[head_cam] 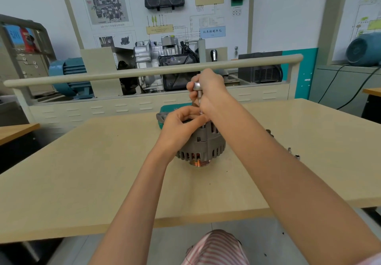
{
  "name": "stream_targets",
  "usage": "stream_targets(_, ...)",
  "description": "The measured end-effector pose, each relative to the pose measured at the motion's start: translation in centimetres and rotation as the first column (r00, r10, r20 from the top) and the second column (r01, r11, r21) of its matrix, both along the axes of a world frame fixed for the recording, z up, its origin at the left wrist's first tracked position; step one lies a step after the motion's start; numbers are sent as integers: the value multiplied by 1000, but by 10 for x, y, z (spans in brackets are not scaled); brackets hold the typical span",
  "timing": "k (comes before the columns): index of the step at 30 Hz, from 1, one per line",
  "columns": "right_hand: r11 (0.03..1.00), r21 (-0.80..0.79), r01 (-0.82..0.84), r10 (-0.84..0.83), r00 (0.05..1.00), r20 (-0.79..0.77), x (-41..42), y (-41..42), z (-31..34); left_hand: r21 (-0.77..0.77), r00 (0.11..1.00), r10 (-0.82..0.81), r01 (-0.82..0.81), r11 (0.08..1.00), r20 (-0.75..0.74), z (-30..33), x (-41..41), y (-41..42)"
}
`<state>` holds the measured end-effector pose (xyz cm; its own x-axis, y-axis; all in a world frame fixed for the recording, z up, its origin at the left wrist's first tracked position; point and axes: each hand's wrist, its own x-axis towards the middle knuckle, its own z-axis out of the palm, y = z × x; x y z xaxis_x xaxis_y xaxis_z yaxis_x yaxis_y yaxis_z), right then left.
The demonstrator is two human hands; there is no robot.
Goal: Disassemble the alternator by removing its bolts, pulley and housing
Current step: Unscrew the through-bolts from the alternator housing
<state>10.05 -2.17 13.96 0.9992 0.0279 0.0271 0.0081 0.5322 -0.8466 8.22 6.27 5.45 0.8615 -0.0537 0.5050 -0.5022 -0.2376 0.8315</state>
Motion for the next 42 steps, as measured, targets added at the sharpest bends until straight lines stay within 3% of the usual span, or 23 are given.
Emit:
stream_targets(5,859,-54,-509,506,860,-62,9,-18,5,-8,998,-20,19,1000,-53,1,1,3)
stream_targets(8,805,-44,-591,588,806,-67,8,-24,5,-16,999,3,-4,1000,-45,2,1,2)
stream_targets(10,877,-50,-478,476,878,-54,4,-18,4,-16,1000,-2,1,1000,-31,1,1,2)
stream_targets(12,986,-30,-166,167,986,9,0,-6,-1,-9,1000,-10,10,1000,-15,1,2,3)
stream_targets(14,982,90,167,-174,982,72,-2,5,-8,14,1000,4,-4,1000,-2,0,3,4)
stream_targets(16,957,183,226,-242,968,65,-3,8,-10,21,1000,18,-18,1000,4,-1,3,3)
stream_targets(18,990,112,87,-90,996,21,-1,1,-5,4,1000,14,-14,1000,4,-1,2,2)
stream_targets(20,982,23,-188,188,982,-25,3,-8,1,0,1000,-3,3,1000,-11,0,2,1)
stream_targets(23,841,-16,-540,539,841,-56,12,-17,3,-9,999,-10,10,1000,-34,2,1,2)
stream_targets(26,771,18,-637,636,768,-77,13,-23,3,-10,1000,2,-2,1000,-22,2,1,1)
stream_targets(29,905,40,-423,424,905,-38,7,-15,0,-24,1000,-16,16,1000,6,1,1,0)
stream_targets(31,995,93,-28,27,1000,5,3,-2,-6,-2,1000,-10,10,1000,19,0,3,2)
stream_targets(32,975,150,166,-171,985,20,3,3,-9,17,1000,-1,0,1000,25,-1,4,2)
stream_targets(34,926,238,292,-308,951,30,3,9,-12,33,999,5,-7,999,33,-1,4,2)
stream_targets(36,954,219,205,-214,977,17,2,5,-9,11,1000,-2,1,1000,29,-1,3,2)
stream_targets(39,989,108,-97,98,995,-7,3,-6,-2,15,1000,-11,11,1000,-2,1,2,2)
stream_targets(42,901,29,-432,433,901,-33,9,-15,1,4,1000,-21,21,1000,-19,3,1,3)
